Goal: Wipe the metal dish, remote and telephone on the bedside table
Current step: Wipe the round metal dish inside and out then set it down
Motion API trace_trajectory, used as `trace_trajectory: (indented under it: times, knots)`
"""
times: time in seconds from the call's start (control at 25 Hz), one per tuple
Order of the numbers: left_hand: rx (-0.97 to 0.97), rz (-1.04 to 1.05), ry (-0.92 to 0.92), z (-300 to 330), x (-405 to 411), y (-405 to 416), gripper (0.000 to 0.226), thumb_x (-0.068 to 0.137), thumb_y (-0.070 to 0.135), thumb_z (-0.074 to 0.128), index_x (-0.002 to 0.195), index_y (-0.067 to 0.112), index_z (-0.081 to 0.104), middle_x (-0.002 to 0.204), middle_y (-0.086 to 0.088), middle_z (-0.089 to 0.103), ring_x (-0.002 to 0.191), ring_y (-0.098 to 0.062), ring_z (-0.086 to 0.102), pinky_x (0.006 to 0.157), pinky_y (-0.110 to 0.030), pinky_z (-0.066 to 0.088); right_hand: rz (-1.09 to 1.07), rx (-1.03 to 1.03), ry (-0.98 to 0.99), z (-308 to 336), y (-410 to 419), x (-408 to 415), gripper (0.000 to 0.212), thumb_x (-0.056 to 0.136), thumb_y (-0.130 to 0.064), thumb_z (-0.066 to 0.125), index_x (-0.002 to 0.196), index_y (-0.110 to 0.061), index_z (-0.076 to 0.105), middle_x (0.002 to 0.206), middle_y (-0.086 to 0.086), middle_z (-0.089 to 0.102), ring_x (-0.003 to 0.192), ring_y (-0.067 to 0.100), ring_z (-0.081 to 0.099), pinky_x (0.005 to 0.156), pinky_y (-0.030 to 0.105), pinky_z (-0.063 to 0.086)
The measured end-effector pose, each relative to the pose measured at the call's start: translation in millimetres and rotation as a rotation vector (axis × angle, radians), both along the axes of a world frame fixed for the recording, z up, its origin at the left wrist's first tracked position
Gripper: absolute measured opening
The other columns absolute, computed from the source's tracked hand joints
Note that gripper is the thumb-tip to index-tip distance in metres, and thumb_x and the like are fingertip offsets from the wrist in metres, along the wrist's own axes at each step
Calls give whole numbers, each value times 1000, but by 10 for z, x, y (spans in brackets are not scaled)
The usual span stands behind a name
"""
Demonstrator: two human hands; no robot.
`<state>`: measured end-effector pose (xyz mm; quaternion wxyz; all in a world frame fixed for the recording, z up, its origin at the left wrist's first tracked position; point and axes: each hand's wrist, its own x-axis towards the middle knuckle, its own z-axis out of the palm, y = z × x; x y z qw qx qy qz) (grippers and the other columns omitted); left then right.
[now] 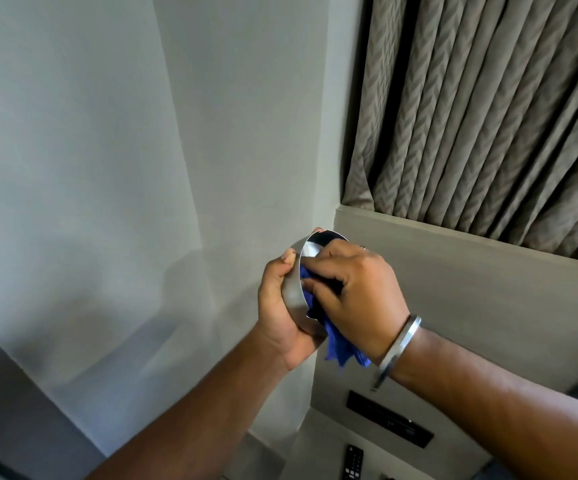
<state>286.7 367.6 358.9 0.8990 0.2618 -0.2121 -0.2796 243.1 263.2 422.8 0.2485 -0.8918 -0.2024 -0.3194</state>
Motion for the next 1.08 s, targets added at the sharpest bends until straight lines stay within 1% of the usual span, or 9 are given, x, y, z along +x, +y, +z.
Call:
trace_trajectory:
  times: [0.12, 0.24, 0.36, 0.44, 0.52, 0.6, 0.8, 0.96, 1.08]
  knots:
    - [-1, 24, -6, 25, -13, 76, 47, 91, 45, 51, 124, 13, 63, 115, -11, 70, 110, -27, 65, 92, -41, 52, -288, -239, -33, 48, -15, 138, 10, 80, -10, 61, 80, -15, 71, 74, 6, 62, 62, 30, 57, 52, 35, 46]
    - [27, 149, -45, 154, 58, 180, 58, 80, 42, 64, 130, 13, 58, 116, -14, 68, 105, -28, 64, 90, -42, 52, -377, -422, -35, 146, -64, 152, 8, 76, -9, 64, 75, -16, 68, 72, 5, 59, 60, 31, 55, 47, 31, 37]
    - [28, 162, -58, 217, 72, 204, 82, 69, 42, 73, 141, 12, 49, 117, -15, 65, 106, -29, 62, 91, -42, 50, -192, -483, 248, 202, -162, 66, 9, 83, -24, 61, 85, -22, 69, 86, 1, 61, 81, 27, 58, 60, 32, 43]
    - [7, 146, -75, 167, 42, 190, 88, 69, 43, 72, 147, 13, 45, 117, -15, 64, 106, -28, 62, 91, -39, 50, 93, -312, 394, 195, -153, -70, 9, 81, -24, 68, 87, -22, 74, 85, -1, 65, 82, 21, 60, 69, 32, 48]
    - [-27, 118, -88, 118, 6, 137, 86, 74, 44, 69, 149, 15, 41, 120, -15, 64, 110, -28, 61, 95, -38, 50, 224, -65, 339, 147, -54, -164, 7, 77, -20, 71, 83, -20, 75, 77, -1, 67, 73, 16, 61, 67, 30, 49]
    - [-35, 116, -78, 56, -51, 96, 83, 77, 43, 68, 149, 13, 40, 122, -14, 66, 112, -27, 63, 97, -37, 52, 126, 2, 169, 109, 48, -132, 5, 74, -17, 68, 74, -19, 72, 73, -3, 64, 68, 15, 58, 60, 31, 48]
    - [116, 155, -105, -33, -2, 106, 74, 81, 37, 62, 150, 23, 39, 129, -12, 65, 117, -27, 62, 95, -42, 52, -316, -512, -35, 125, -164, 97, 11, 73, -7, 61, 68, -16, 64, 69, 4, 60, 61, 29, 54, 52, 34, 39]
    - [218, 159, -234, 22, 135, 109, 68, 83, 31, 57, 149, 27, 41, 129, -17, 60, 114, -31, 59, 99, -44, 45, -246, -653, 260, 19, -255, 52, 17, 85, -18, 53, 89, -25, 68, 90, 1, 64, 83, 27, 58, 60, 30, 36]
    - [258, 204, -382, 4, 150, 65, 78, 82, 34, 69, 151, 21, 37, 137, -26, 46, 116, -35, 50, 100, -43, 38, 114, -283, 585, 38, -286, -27, 16, 85, -14, 61, 69, -13, 64, 69, 10, 62, 64, 23, 55, 59, 30, 44]
